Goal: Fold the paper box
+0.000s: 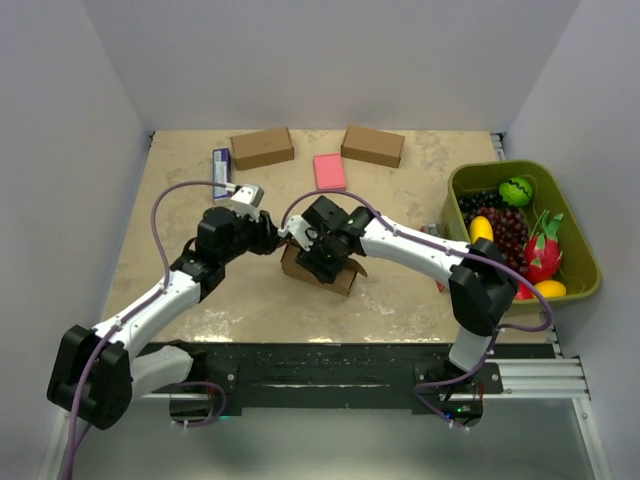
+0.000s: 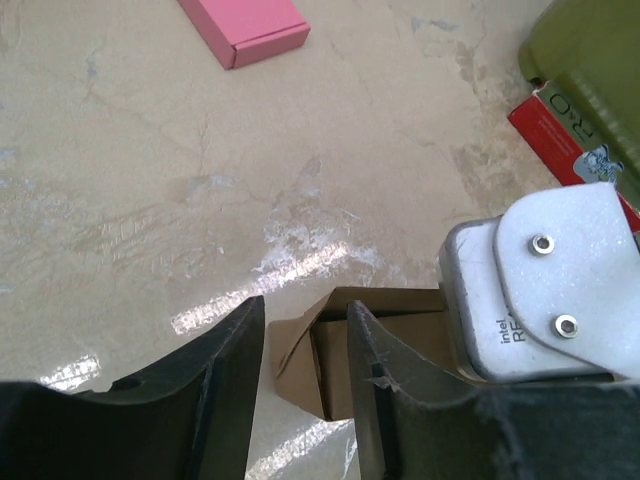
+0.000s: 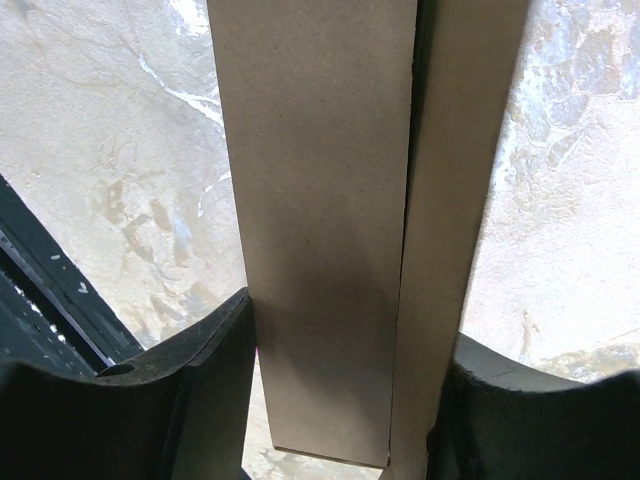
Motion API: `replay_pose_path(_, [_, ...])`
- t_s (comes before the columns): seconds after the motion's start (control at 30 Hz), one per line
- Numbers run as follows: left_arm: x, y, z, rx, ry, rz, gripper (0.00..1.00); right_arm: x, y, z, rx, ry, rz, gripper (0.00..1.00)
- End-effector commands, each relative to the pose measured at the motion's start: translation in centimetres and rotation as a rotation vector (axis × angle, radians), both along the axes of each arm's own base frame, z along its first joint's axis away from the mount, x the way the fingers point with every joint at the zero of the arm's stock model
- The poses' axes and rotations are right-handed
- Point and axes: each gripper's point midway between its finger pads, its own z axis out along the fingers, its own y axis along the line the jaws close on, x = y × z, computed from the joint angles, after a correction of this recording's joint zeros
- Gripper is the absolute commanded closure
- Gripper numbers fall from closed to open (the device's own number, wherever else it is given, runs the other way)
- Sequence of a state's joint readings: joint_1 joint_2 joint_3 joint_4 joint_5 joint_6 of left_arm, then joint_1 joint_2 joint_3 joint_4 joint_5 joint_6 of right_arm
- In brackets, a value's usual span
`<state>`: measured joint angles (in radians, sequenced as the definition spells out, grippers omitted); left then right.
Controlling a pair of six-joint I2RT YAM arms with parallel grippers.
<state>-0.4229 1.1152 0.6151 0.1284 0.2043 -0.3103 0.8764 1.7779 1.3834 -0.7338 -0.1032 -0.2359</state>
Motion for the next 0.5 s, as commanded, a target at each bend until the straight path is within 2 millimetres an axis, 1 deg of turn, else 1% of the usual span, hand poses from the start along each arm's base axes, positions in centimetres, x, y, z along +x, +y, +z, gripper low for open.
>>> replay_pose_path(0.0, [0.9,-1.1,2.6,-0.098,-0.073,-0.037,0.57,-2.0,-1.6,-2.9,-0.094,0.080,0.039,0.59])
replay_pose_path(0.2, [1.3,-1.1,1.5,-0.081,-0.037,-0.031,0.58,-2.0,-1.7,-2.9,-0.097,0.079,0.038,0.59])
replay_pose_path(0.27, [1.3,-1.0,1.2,-0.071,-0.034,-0.029,0.55,-2.1,-1.7,-3.0,-0.098,0.083,0.039,0.59])
replay_pose_path(0.3, [1.2,-1.0,1.1,-0.067,-0.029,-0.031,0.47,-2.1,-1.7,-3.1,-0.099,0.084,0.039,0.59])
replay_pose_path(0.33, [1.3,-1.0,1.0,-0.063,-0.028,-0.032,0.45,-2.1,-1.7,-3.0,-0.098,0.083,0.040,0.59])
replay_pose_path(0.47, [1.2,-0.8,0.6,-0.055,-0.022,-0.031,0.44,-2.0,-1.7,-3.0,-0.098,0.083,0.040,0.59])
